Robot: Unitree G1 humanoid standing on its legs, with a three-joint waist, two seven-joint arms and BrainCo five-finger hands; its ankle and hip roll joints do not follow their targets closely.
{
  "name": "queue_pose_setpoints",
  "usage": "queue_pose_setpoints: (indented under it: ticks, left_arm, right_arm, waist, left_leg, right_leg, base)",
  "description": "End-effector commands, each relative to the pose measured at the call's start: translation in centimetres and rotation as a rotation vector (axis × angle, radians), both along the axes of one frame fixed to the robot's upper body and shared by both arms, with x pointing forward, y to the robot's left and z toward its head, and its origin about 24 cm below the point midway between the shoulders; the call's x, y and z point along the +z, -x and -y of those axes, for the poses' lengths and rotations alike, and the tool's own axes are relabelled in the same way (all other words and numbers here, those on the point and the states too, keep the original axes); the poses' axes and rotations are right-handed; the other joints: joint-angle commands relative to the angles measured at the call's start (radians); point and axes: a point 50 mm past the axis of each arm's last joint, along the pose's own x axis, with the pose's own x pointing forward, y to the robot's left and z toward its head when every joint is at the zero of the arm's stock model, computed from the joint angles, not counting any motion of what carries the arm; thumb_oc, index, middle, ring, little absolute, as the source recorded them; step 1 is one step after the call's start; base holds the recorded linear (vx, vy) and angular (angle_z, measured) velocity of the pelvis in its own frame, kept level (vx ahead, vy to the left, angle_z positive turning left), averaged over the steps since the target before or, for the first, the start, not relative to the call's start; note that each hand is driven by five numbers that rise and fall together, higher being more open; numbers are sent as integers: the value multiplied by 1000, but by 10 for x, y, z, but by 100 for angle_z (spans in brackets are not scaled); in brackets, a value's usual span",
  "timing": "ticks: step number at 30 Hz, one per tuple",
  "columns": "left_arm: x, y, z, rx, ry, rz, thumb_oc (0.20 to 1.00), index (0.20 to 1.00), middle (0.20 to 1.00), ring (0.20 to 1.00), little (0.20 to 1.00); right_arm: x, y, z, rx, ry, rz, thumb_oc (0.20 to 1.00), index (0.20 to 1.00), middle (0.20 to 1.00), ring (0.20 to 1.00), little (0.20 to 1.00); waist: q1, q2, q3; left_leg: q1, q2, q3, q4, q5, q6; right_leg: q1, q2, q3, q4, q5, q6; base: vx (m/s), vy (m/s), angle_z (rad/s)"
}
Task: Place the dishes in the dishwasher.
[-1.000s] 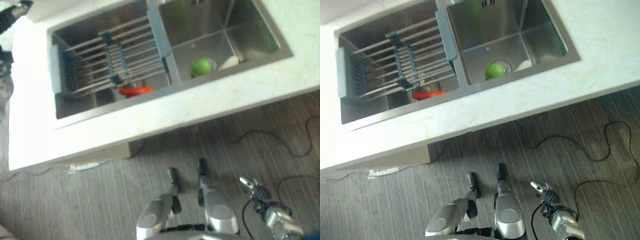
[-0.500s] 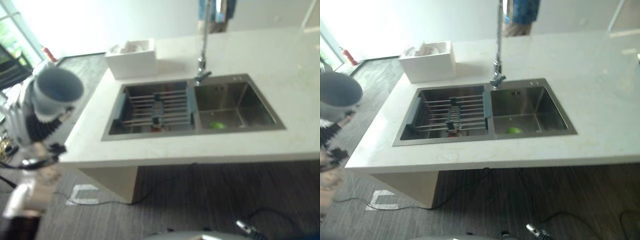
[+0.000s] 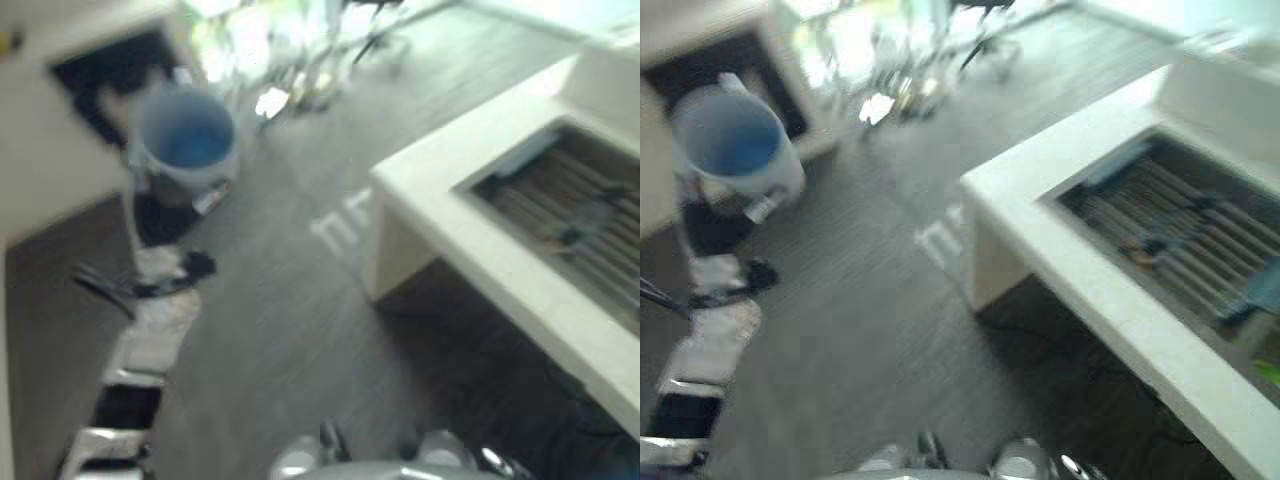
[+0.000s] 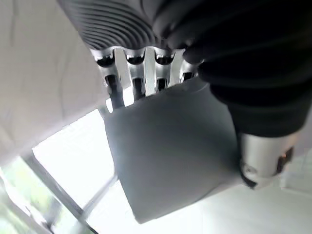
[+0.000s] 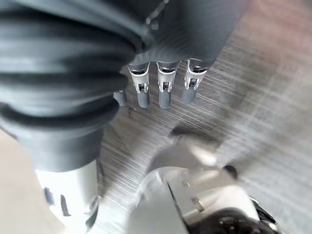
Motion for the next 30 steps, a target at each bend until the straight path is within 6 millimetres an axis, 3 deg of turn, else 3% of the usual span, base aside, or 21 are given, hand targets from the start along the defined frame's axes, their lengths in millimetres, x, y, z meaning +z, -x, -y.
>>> queue_pose_setpoints:
  ticks: [1, 4, 5, 6, 7, 9, 11, 19, 20, 22, 26, 30]
  left_arm:
    - [0, 8, 2, -48, 5, 11, 200, 200, 200, 200, 200]
    - [-2, 11, 13, -92, -51, 1, 200, 200, 200, 200, 200]
    - [-2, 9, 21, -130, -82, -13, 200, 200, 200, 200, 200]
    - [-2, 3, 35, -210, -115, -31, 200, 200, 200, 200, 200]
    - [-2, 2, 35, -212, -116, -30, 200, 200, 200, 200, 200]
    - [0, -13, 58, -251, -152, -33, 200, 200, 200, 200, 200]
    - [5, -18, 61, -264, -169, -46, 200, 200, 200, 200, 200]
    - [19, -19, 59, -304, -181, -79, 200, 200, 200, 200, 200]
    - [21, -19, 62, -339, -187, -87, 200, 200, 200, 200, 200]
    - [24, -21, 67, -377, -199, -88, 200, 200, 200, 200, 200]
    - [26, -24, 80, -430, -233, -83, 200, 200, 200, 200, 200]
    - [27, -25, 85, -439, -265, -83, 200, 200, 200, 200, 200]
  right_arm:
    - [3, -39, -25, 126, -7, 99, 1000, 1000, 1000, 1000, 1000]
    - [3, -44, -33, 115, -20, 106, 1000, 1000, 1000, 1000, 1000]
    - [3, -44, -35, 88, -36, 106, 1000, 1000, 1000, 1000, 1000]
    - [-1, -34, -36, 22, -62, 97, 1000, 1000, 1000, 1000, 1000]
    - [-1, -34, -35, 21, -63, 98, 1000, 1000, 1000, 1000, 1000]
    - [-3, -23, -28, 52, -64, 100, 1000, 1000, 1000, 1000, 1000]
    - [-3, -22, -25, 62, -69, 88, 1000, 1000, 1000, 1000, 1000]
    - [-1, -35, -18, 156, -74, 43, 1000, 1000, 1000, 1000, 1000]
    - [0, -36, -15, 142, -60, 47, 1000, 1000, 1000, 1000, 1000]
    - [1, -34, -12, 117, -59, 53, 1000, 1000, 1000, 1000, 1000]
    - [-1, -32, -11, 63, -63, 47, 1000, 1000, 1000, 1000, 1000]
    - [-3, -28, -15, 113, -64, 23, 1000, 1000, 1000, 1000, 1000]
  waist:
    - [-17, 35, -59]
    - [10, 48, -44]
    - [-1, 45, -34]
    - [-49, 29, -18]
    - [-50, 29, -17]
    - [-115, 16, -16]
    - [-123, 11, -29]
    - [-86, -2, -40]
    - [-84, -6, -34]
    - [-91, -2, -32]
    - [-112, 15, -44]
    - [-121, 23, -55]
  left_leg:
    - [138, 63, -127, 26, -90, -115]
    - [108, 40, -158, 27, -111, -67]
    - [99, 25, -202, 27, -113, -46]
    - [86, 12, -311, 51, -116, -26]
    - [87, 14, -313, 53, -118, -27]
    - [69, 15, -459, 49, -82, -30]
    - [60, 16, -482, 46, -71, -40]
    - [24, 104, -420, 98, -40, -111]
    - [-9, 115, -382, 157, -38, -120]
    - [-22, 134, -333, 153, -18, -129]
    - [19, 141, -308, 13, 51, -156]
    - [44, 128, -296, -38, 59, -166]
  right_leg:
    - [89, 41, -11, -202, 175, 158]
    - [71, -24, 4, -38, 170, 168]
    - [38, -25, 93, 37, 169, 184]
    - [-1, 72, 325, 20, 119, 185]
    - [2, 74, 324, 18, 117, 184]
    - [82, 198, 608, -189, 61, 150]
    - [94, 204, 661, -255, 93, 159]
    - [168, 231, 598, -325, 71, 121]
    - [179, 233, 575, -325, 65, 106]
    - [189, 234, 538, -334, 66, 102]
    - [208, 230, 509, -390, 88, 116]
    - [214, 206, 496, -435, 122, 142]
  base:
    - [-24, 370, 93]
    - [-15, 314, 75]
    - [60, 47, 83]
    - [59, -69, 74]
    - [-1, -229, 180]
    - [76, -254, 315]
    - [140, -218, 268]
    - [9, -238, 42]
    - [-56, -125, 74]
    - [-55, -28, 88]
    - [37, 95, 66]
    - [62, 106, 2]
